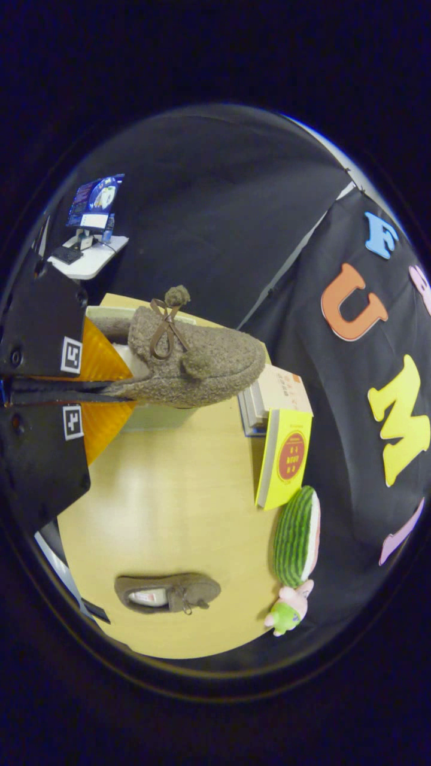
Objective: Open the storage box then place both shoes into the box .Put the left shoe in first, then the right shoe, with the right side of both shoes facing outward in a uniform manner.
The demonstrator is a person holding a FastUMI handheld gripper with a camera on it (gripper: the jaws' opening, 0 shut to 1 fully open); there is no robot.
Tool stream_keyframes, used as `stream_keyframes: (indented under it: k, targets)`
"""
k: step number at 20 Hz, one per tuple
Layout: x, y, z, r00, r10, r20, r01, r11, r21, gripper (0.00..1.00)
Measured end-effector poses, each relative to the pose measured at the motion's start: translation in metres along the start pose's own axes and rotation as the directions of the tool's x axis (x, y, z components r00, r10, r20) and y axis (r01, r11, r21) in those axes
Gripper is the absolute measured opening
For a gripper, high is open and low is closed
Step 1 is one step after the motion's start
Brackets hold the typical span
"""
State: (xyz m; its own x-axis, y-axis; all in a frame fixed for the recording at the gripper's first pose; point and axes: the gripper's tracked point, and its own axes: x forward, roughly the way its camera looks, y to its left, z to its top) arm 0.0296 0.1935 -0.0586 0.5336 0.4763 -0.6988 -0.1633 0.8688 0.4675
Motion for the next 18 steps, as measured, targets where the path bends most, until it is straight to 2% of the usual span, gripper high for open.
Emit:
stream_keyframes:
  k: [4,7,11,18]
  targets:
    - [0.023,0.050,-0.016,0.998,0.030,-0.046,-0.032,0.998,-0.048,0.06]
    - [0.042,0.079,-0.028,0.997,0.055,-0.055,-0.057,0.998,-0.038,0.06]
    - [0.070,0.088,-0.037,0.998,0.036,-0.045,-0.035,0.999,0.009,0.06]
    - [0.126,0.080,-0.058,0.993,-0.013,-0.118,0.027,0.992,0.120,0.06]
